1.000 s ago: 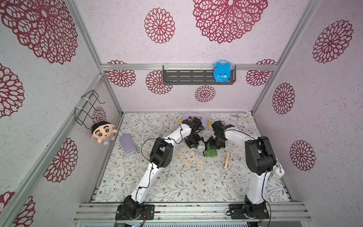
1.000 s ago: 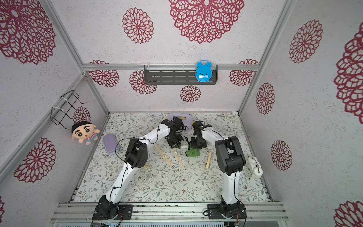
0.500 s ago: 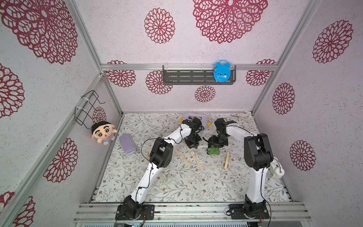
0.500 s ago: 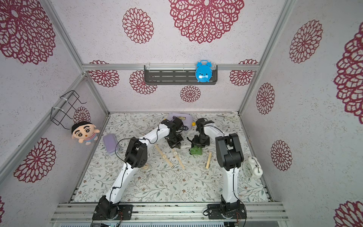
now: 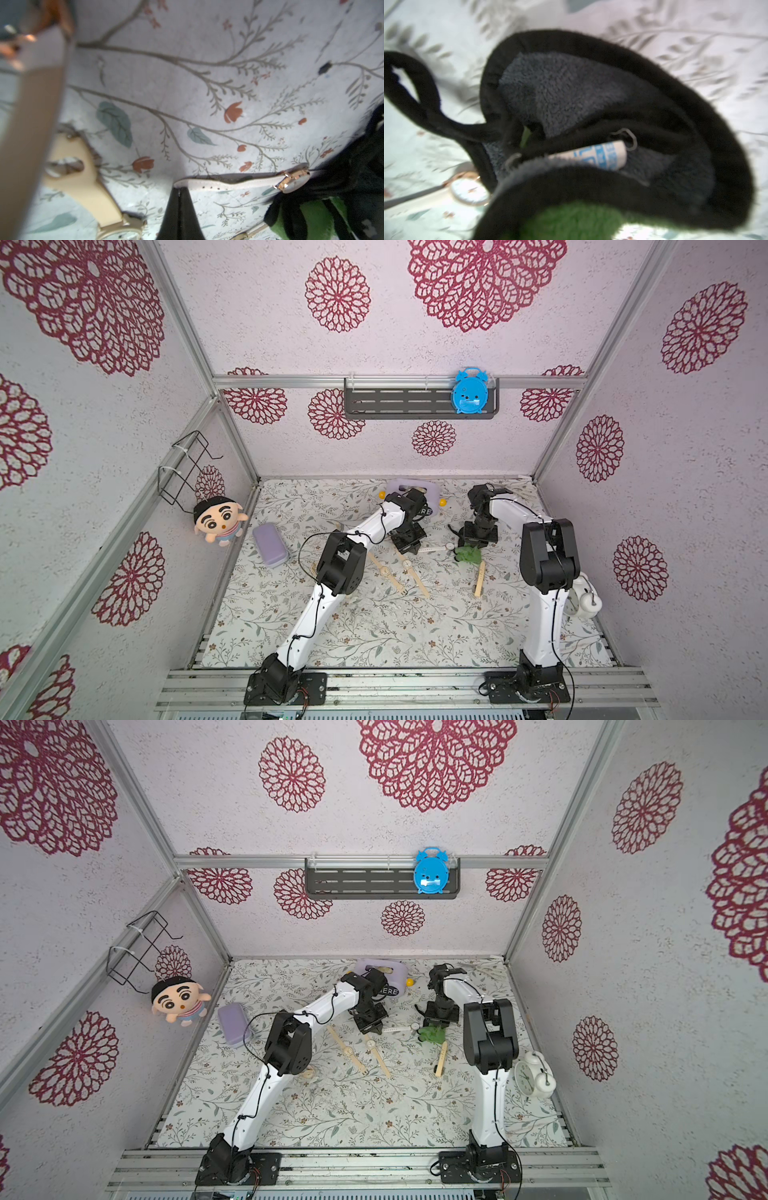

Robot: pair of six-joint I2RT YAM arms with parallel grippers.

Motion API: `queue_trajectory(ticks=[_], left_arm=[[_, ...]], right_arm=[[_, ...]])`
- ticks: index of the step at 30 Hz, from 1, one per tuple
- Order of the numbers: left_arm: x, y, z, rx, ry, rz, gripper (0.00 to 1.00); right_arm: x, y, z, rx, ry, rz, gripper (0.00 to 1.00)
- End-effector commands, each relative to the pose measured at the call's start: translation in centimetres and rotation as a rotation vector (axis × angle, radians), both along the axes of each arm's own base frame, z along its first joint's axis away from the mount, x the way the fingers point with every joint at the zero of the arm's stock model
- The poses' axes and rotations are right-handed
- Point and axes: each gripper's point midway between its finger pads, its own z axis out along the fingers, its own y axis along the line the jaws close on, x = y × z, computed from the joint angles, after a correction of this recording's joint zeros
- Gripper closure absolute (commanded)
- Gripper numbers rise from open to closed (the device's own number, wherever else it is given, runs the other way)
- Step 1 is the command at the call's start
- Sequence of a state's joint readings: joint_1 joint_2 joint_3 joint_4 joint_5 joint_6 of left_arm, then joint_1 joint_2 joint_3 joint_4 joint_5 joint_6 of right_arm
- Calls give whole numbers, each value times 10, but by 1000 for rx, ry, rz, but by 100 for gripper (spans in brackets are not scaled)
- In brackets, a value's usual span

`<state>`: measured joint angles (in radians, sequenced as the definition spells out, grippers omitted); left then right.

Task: Wipe the watch dial
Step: Wipe the dirt from the watch dial.

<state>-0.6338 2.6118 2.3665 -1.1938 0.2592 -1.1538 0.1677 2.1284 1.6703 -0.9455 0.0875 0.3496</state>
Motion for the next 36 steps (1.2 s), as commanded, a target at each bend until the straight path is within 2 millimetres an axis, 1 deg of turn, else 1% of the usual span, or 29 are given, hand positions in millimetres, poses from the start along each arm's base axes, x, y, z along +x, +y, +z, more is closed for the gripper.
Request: queue_trajectory(ticks=[1,5,6,9,13,14,16,18,21,25,28,30,31,33,36], left_arm=[[-9,57,-44,212,96,54,100],[-6,54,-39,199,84,54,100],[-5,53,-38,196,82,56,100],[-5,53,-38,194,79,52,100],[-6,53,-37,191,82,49,100],[-6,53,-38,191,81,48,100],[-5,52,-35,189,75,47,100],[-2,51,-29,187,55,41,100],[4,52,-13,192,13,31,100],[10,51,11,195,-56,11,100],[15,45,32,174,-129,-20,100],[17,41,43,158,-168,-38,100],[17,40,48,152,-183,-43,100],[15,39,53,146,-195,-50,100],[12,39,61,137,-208,-64,93]], right_arm=[[11,-34,18,-113,-41,-36,100],[22,-20,46,-24,-137,-40,100],[25,-10,53,35,-169,-28,100],[26,21,66,209,-226,13,100],[20,52,71,350,-251,57,100],[18,60,72,371,-255,72,100],[16,69,71,362,-256,96,100],[14,70,70,329,-255,99,100],[15,64,72,296,-273,75,100],[19,57,85,264,-312,59,100],[19,54,96,255,-343,46,100],[16,52,98,248,-350,40,100],[14,51,98,247,-350,38,100],[10,50,89,248,-330,36,100],[6,52,73,251,-289,37,100]])
